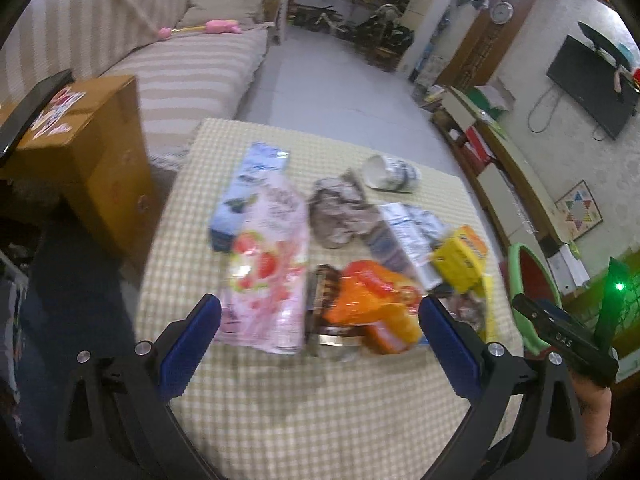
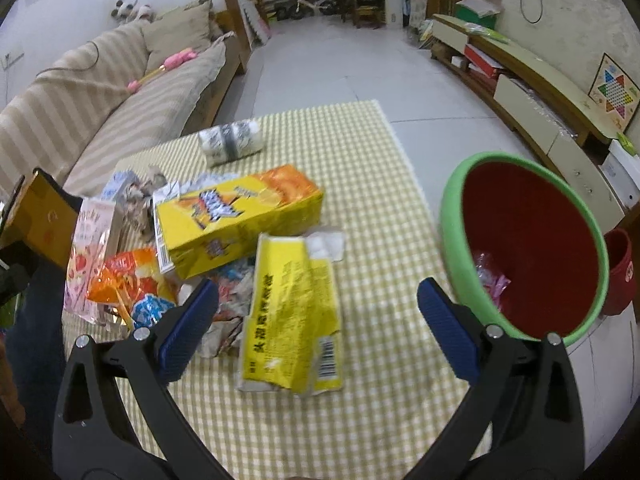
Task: Collect trash
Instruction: 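Grasp the yellow snack packet with the right tool while the left tool grasps the strawberry wrapper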
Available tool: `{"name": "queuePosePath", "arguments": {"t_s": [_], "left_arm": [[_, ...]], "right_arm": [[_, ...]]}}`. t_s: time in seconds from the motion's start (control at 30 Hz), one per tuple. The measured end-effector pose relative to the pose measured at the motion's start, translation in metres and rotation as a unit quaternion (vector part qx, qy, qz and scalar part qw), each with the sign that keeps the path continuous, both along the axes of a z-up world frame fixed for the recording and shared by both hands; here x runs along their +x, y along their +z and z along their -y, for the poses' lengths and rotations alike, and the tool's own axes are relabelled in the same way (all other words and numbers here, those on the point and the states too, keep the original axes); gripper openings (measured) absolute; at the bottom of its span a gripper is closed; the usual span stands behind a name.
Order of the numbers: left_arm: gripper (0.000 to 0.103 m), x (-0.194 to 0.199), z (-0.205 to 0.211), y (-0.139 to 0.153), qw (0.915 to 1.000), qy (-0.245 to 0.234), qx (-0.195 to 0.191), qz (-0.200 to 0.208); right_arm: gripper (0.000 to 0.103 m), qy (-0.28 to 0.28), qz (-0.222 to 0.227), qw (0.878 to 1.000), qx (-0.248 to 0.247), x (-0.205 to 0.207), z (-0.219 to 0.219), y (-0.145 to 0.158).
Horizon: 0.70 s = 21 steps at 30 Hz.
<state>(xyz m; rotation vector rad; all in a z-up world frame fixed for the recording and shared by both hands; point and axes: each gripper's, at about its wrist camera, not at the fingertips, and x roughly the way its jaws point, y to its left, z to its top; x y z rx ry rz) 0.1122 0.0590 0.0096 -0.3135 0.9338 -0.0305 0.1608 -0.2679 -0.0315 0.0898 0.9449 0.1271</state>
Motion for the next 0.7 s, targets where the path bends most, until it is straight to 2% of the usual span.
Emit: {"name": "queuePosePath", "arguments": {"t_s": [0.17,0.43,0.5,0.57,0.7], "left_arm": [[0.095,0.002,-0.021,-0.013,0.9999,0.014,0.000,-0.010],[0.095,0.015,-0.030,-0.029,0.9995,0.018,-0.003,-0.025],[0.095,0.021,-0.029,-0.035,0.9994,0.017,-0.003,-0.032],[0.095,0.027,-0.029,-0.041,0.9991,0.017,-0.002,-0.038],[0.095,0.039,-0.029,-0.051,0.9983,0.018,0.005,-0.055]], "right_arm": [[0.098,-0.002,-0.010,1.000,-0.014,0.007,-0.008,-0.016],[0.097,-0.028,-0.026,0.999,-0.010,0.020,-0.005,-0.033],[0.092,-0.029,-0.031,0.999,-0.006,0.021,-0.002,-0.035],[0.082,-0.031,-0.036,0.999,-0.001,0.024,0.000,-0.037],[0.074,-0.034,-0.037,0.999,0.001,0.024,0.004,-0.037]]}}
